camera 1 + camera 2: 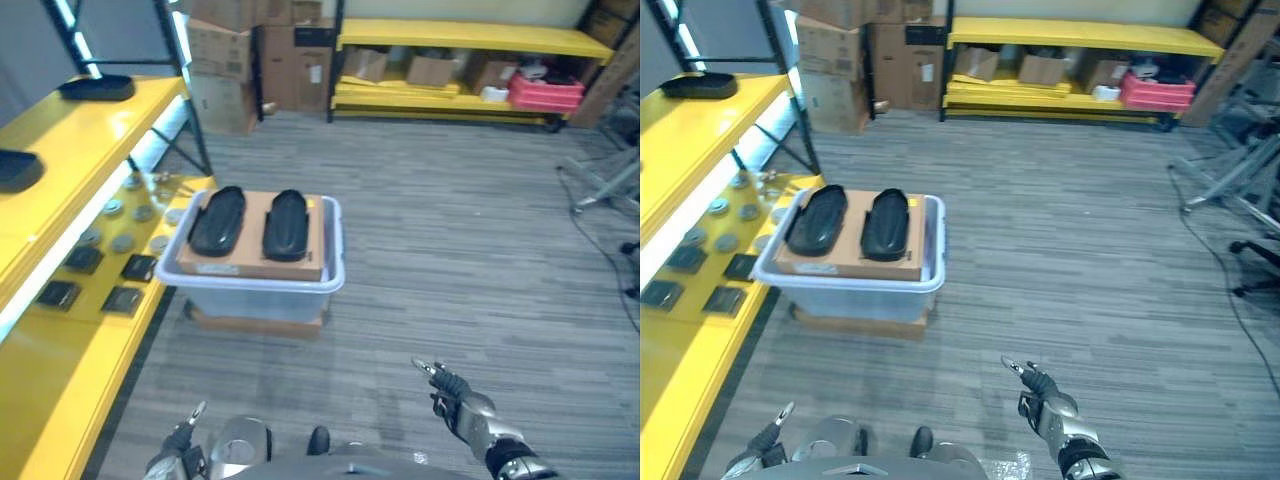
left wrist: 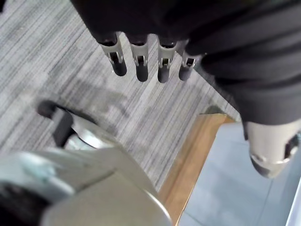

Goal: Move parts from the plastic box to the shelf.

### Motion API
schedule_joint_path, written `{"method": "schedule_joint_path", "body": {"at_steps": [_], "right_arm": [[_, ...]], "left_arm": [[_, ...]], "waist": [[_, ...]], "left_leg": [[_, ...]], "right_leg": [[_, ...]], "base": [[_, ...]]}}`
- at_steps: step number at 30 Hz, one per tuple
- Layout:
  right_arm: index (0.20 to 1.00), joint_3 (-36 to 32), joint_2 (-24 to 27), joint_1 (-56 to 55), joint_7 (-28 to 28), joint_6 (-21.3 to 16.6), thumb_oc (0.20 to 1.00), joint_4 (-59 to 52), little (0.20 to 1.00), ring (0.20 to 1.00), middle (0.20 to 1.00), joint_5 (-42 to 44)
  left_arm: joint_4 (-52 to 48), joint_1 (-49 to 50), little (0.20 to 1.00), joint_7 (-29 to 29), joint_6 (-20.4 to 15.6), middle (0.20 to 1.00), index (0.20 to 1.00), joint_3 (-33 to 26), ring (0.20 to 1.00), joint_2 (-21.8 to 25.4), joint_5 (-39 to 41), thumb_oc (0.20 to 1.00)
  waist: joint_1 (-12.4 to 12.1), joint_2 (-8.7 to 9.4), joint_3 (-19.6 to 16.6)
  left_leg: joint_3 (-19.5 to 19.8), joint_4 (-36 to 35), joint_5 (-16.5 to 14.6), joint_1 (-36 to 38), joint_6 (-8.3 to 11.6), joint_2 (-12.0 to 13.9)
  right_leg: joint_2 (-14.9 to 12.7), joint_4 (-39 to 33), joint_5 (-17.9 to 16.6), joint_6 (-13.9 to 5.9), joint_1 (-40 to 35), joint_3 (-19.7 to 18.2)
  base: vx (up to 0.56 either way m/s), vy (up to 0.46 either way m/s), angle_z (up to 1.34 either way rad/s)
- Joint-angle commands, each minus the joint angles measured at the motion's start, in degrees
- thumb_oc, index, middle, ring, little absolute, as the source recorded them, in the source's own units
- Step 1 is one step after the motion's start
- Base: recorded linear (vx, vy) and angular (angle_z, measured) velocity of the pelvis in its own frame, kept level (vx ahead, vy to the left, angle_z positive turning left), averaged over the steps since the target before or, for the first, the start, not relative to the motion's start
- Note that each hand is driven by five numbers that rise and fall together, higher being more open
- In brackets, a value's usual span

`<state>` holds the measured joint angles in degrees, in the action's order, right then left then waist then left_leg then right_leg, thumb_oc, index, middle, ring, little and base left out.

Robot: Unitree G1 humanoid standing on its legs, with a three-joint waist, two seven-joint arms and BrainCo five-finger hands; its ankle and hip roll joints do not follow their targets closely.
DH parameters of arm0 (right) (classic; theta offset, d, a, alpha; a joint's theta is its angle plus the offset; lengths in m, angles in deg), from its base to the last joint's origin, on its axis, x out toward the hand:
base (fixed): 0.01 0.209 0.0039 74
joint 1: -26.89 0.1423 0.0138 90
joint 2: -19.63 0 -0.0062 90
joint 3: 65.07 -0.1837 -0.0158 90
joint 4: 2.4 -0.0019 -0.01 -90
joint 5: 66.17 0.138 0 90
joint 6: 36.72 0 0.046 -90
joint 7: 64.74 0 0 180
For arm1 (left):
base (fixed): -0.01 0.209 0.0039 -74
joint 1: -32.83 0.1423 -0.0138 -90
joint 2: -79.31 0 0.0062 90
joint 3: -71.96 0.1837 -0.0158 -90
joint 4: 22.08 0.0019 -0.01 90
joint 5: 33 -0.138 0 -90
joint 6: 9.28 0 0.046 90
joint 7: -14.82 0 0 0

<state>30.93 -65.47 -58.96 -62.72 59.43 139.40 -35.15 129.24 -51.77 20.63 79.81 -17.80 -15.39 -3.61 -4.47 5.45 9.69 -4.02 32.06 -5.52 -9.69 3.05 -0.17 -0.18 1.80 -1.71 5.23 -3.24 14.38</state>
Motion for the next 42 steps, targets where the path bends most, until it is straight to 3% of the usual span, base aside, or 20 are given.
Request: {"method": "schedule_joint_path", "body": {"at_steps": [1, 5, 6, 12, 18, 20, 23, 25, 26, 27, 31, 35, 39, 42], "right_arm": [[1.000, -1.20, 1.77, -3.59, 0.91, -0.70, 1.000, -0.89, 1.000, 1.000, 1.000, -2.44], [1.000, -0.71, 1.36, -5.07, 1.92, -1.37, 1.000, -1.59, 1.000, 1.000, 1.000, -1.14], [1.000, -0.50, 1.14, -5.42, 2.50, -1.53, 1.000, -2.43, 1.000, 1.000, 1.000, -0.79], [1.000, -0.26, -0.76, -6.71, 2.83, -2.84, 1.000, -4.33, 1.000, 1.000, 1.000, 0.91], [1.000, -0.40, -1.87, -5.84, 3.95, -5.87, 1.000, -4.83, 1.000, 1.000, 1.000, 2.82], [1.000, -0.05, -2.18, -5.11, 5.51, -6.13, 1.000, -8.04, 1.000, 1.000, 1.000, 4.04], [1.000, 0.22, -2.05, -4.25, 7.77, -5.84, 1.000, -12.06, 1.000, 1.000, 1.000, 5.26], [1.000, -0.08, -1.88, -2.66, 8.33, -6.50, 1.000, -12.53, 1.000, 1.000, 1.000, 5.67], [1.000, -0.67, -2.11, -1.50, 8.43, -8.18, 1.000, -12.27, 1.000, 1.000, 1.000, 5.85], [1.000, -0.91, -2.13, -1.12, 8.72, -8.40, 1.000, -12.41, 1.000, 1.000, 1.000, 5.64], [1.000, -2.48, -1.42, -1.20, 9.49, -8.96, 1.000, -13.08, 1.000, 1.000, 1.000, 5.31], [1.000, -5.20, 0.97, -1.16, 10.05, -9.90, 1.000, -14.50, 1.000, 1.000, 1.000, 6.30], [1.000, -8.66, 5.13, 1.10, 13.91, -13.42, 1.000, -16.33, 1.000, 1.000, 1.000, 5.72], [1.000, -12.71, 9.58, 6.06, 22.05, -16.44, 1.000, -21.08, 1.000, 1.000, 1.000, 4.58]], "left_arm": [[-0.94, -1.91, 1.000, 0.51, -1.46, 1.000, 1.000, 1.86, 1.000, 1.50, 1.64, 1.000], [-1.40, -1.95, 1.000, 0.49, -1.60, 1.000, 1.000, 1.64, 1.000, 1.30, 0.62, 1.000], [-1.33, -2.39, 1.000, 0.59, -1.50, 1.000, 1.000, 1.35, 1.000, 1.16, 0.05, 1.000], [-1.51, -4.23, 1.000, 2.02, -2.27, 1.000, 1.000, 1.59, 1.000, 2.23, 0.26, 1.000], [-2.86, -4.27, 1.000, 2.52, -1.64, 1.000, 1.000, 2.40, 1.000, 2.82, -4.12, 1.000], [-3.18, -3.65, 1.000, 2.58, -1.70, 1.000, 1.000, 3.14, 1.000, 3.29, -5.74, 1.000], [-3.53, -3.17, 1.000, 2.40, -1.54, 1.000, 1.000, 3.93, 1.000, 3.76, -5.29, 1.000], [-3.74, -3.74, 1.000, 2.30, -1.71, 1.000, 1.000, 4.72, 1.000, 4.33, -4.06, 1.000], [-3.43, -3.80, 1.000, 1.92, -2.52, 1.000, 1.000, 4.86, 1.000, 4.88, -3.27, 1.000], [-3.35, -3.37, 1.000, 2.01, -3.04, 1.000, 1.000, 4.72, 1.000, 4.90, -3.09, 1.000], [-2.53, -1.87, 1.000, 1.61, -4.18, 1.000, 1.000, 3.97, 1.000, 4.29, -4.34, 1.000], [-2.70, -0.88, 1.000, 1.15, -3.80, 1.000, 1.000, 3.93, 1.000, 4.62, -6.87, 1.000], [-2.64, -0.31, 1.000, -0.43, -4.88, 1.000, 1.000, 4.59, 1.000, 5.15, -7.88, 1.000], [-3.60, -0.12, 1.000, -2.04, -6.38, 1.000, 1.000, 5.25, 1.000, 6.08, -6.14, 1.000]], "waist": [[-0.47, -3.00, 1.06], [-1.34, -4.26, 1.61], [-1.28, -4.32, 1.56], [-0.98, -4.52, 1.16], [-1.99, -4.76, 0.69], [-2.33, -5.30, 1.22], [-1.86, -6.14, 1.64], [-2.16, -6.34, 2.37], [-2.74, -5.71, 3.19], [-2.79, -5.50, 3.54], [-3.24, -3.63, 3.32], [-4.26, -2.33, 3.02], [-5.14, -3.06, 4.21], [-6.03, -3.74, 5.76]], "left_leg": [[-2.57, -16.60, 7.67, 1.78, 0.34, 2.05], [-1.76, -23.61, 14.47, -1.77, 2.13, 3.87], [-3.32, -24.55, 13.85, -1.96, 1.67, 4.44], [-3.11, -29.38, 9.75, 4.30, -0.41, 2.45], [-1.23, -28.86, 8.05, 4.16, -2.73, 0.10], [-1.06, -27.79, 7.36, 3.91, -4.49, -0.69], [-0.59, -27.61, 6.94, 3.84, -5.42, -0.94], [-0.63, -27.00, 6.62, 3.13, -4.89, -0.94], [-1.03, -26.12, 5.56, 2.64, -4.74, -0.86], [-1.17, -25.97, 5.13, 2.98, -4.73, -0.38], [-1.67, -24.35, 4.49, 3.34, -3.19, 2.82], [-1.45, -24.17, 5.35, 2.87, -1.63, 5.39], [-0.52, -24.35, 6.14, 2.26, -0.63, 6.54], [0.27, -24.52, 6.76, -0.02, -0.30, 6.58]], "right_leg": [[-6.85, -5.81, -4.51, -11.54, -0.47, 2.18], [-6.12, -6.42, -4.03, -11.76, -2.49, 2.42], [-6.71, -6.32, -3.45, -11.92, -2.91, 3.35], [-8.55, -2.81, -1.50, -13.20, -1.58, 4.59], [-9.53, 1.90, 0.33, -13.37, 0.39, 3.33], [-10.05, 8.90, 2.09, -13.17, 2.83, 2.43], [-11.32, 12.12, 1.13, -13.22, 6.18, 1.21], [-13.46, 9.06, -1.17, -13.75, 7.26, 1.24], [-15.50, 5.56, -4.93, -15.05, 7.70, 1.46], [-15.91, 5.12, -5.88, -15.51, 8.12, 1.13], [-15.30, 1.77, -5.30, -16.82, 6.09, 2.50], [-13.78, 0.16, -4.51, -16.47, 4.14, 4.73], [-13.07, 0.16, -3.79, -16.06, 3.70, 5.90], [-13.14, 0.16, -3.51, -16.11, 4.79, 6.83]], "base": [[0.17, 0.172, -0.03], [0.13, 0.130, 0.14], [0.13, 0.192, -0.26], [0.08, 0.144, -0.09], [0.07, 0.129, 0.07], [0.07, 0.127, -0.02], [0.03, 0.054, -0.20], [-0.06, -0.132, -0.02], [-0.01, -0.243, -0.10], [0.10, -0.317, -0.13], [0.14, -0.228, 0.09], [0.12, -0.188, 0.31], [0.04, -0.049, 0.07], [-0.07, 0.023, 0.10]]}}
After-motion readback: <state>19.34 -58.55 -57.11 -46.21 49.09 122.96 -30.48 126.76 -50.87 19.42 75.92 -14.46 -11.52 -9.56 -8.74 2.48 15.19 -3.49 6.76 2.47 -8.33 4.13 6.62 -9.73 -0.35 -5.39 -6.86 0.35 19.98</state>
